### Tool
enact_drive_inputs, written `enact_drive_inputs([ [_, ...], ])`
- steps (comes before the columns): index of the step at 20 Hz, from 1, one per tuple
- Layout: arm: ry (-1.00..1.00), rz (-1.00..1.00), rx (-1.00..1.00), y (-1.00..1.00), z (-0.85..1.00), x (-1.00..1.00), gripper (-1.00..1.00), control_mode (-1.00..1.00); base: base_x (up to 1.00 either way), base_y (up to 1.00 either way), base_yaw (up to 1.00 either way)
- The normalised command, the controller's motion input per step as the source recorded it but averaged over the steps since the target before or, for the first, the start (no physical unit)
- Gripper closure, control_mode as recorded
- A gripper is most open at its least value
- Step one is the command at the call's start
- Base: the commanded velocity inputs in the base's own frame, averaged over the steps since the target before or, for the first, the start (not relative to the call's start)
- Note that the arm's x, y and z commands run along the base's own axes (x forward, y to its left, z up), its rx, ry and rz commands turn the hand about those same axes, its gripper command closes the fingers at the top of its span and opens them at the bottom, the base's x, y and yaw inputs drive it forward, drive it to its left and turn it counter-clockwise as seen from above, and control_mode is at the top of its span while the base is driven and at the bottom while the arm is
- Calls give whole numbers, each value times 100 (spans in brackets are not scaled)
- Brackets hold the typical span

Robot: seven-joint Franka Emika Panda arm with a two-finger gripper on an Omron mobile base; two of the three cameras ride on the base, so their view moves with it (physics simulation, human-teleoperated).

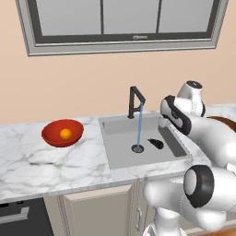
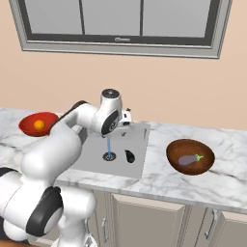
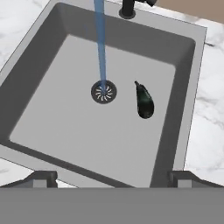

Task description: Pick the eggplants from the sink and place them in one bowl. Place the orange in the other bowl. Then turn off the sink faucet.

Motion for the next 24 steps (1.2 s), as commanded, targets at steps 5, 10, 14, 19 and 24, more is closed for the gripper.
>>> enact_drive_inputs([
  [5, 13, 0, -2, 11, -61, 25, -100, -100, 0, 0, 0],
  [10, 15, 0, 0, 0, -50, 47, -100, -100, 0, 0, 0],
  [14, 8, 0, 0, 0, -30, 38, -100, -100, 0, 0, 0],
  [19, 5, 0, -3, 0, -30, 23, -100, -100, 0, 0, 0],
  [24, 2, 0, -7, 0, -44, 11, -100, -100, 0, 0, 0],
])
